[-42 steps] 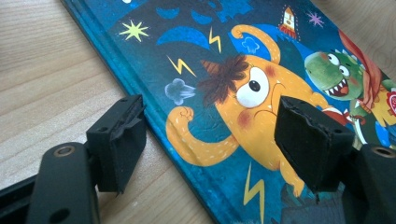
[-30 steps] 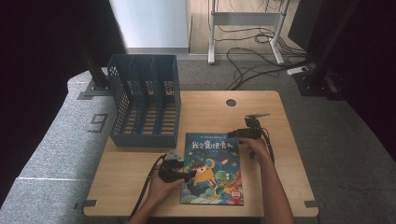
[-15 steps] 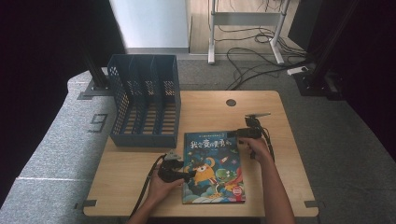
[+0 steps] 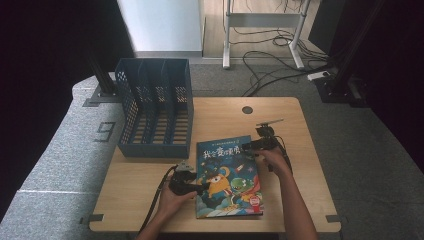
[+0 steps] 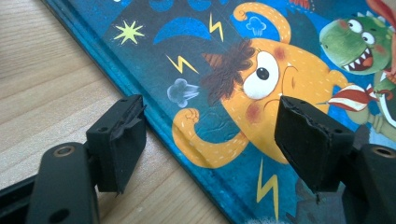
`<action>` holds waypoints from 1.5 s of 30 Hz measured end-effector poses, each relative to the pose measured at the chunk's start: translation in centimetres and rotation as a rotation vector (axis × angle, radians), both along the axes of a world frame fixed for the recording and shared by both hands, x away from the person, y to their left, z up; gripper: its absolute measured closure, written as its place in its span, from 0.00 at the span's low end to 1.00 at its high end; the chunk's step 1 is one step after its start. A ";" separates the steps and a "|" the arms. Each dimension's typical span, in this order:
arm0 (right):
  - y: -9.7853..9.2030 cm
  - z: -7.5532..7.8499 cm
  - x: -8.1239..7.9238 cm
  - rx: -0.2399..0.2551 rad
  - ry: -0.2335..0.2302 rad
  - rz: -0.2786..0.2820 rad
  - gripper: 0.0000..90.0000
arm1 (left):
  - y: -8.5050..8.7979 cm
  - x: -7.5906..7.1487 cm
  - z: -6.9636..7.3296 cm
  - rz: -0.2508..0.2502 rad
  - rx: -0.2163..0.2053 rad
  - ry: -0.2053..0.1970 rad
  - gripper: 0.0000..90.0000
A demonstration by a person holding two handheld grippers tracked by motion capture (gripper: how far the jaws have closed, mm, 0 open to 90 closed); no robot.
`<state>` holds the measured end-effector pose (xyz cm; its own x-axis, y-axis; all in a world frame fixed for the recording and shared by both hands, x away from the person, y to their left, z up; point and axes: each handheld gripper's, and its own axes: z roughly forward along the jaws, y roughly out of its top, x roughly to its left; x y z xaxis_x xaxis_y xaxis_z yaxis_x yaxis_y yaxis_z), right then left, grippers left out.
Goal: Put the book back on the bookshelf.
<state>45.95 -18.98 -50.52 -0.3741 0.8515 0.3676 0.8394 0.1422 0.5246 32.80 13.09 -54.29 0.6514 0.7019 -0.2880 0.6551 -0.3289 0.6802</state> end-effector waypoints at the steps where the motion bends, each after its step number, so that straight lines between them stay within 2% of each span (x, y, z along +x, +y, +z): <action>1: 0.2 0.2 -0.2 -0.022 -0.012 0.002 0.55 | 0.0 0.0 0.0 0.000 -0.001 0.001 0.28; 3: 0.2 0.4 -0.4 -0.025 -0.029 0.009 0.56 | 0.0 0.0 0.0 0.001 -0.002 0.000 0.28; 9: -0.8 1.1 -1.0 0.068 -0.024 0.033 0.61 | 0.0 0.0 0.0 0.002 -0.004 0.000 0.28; 14: -0.8 1.2 -1.5 0.063 -0.030 0.051 0.62 | 0.0 0.0 0.0 0.004 -0.001 -0.002 0.28; 19: -0.9 1.3 -1.8 0.082 -0.041 0.059 0.64 | 0.0 0.0 0.0 0.002 -0.005 -0.001 0.28; 23: -1.1 1.5 -1.9 0.109 -0.027 0.078 0.64 | 0.1 0.0 0.0 0.002 -0.011 0.003 0.28; 30: -0.7 1.6 -2.2 0.085 -0.023 0.096 0.62 | 0.1 0.1 -0.1 0.005 -0.014 0.002 0.27; 37: -0.6 1.8 -2.3 0.085 -0.029 0.099 0.62 | 0.1 0.1 -0.1 0.005 -0.020 0.007 0.27; 45: -0.3 1.7 -2.2 0.091 -0.006 0.110 0.60 | 0.2 0.1 -0.1 0.007 -0.024 0.009 0.27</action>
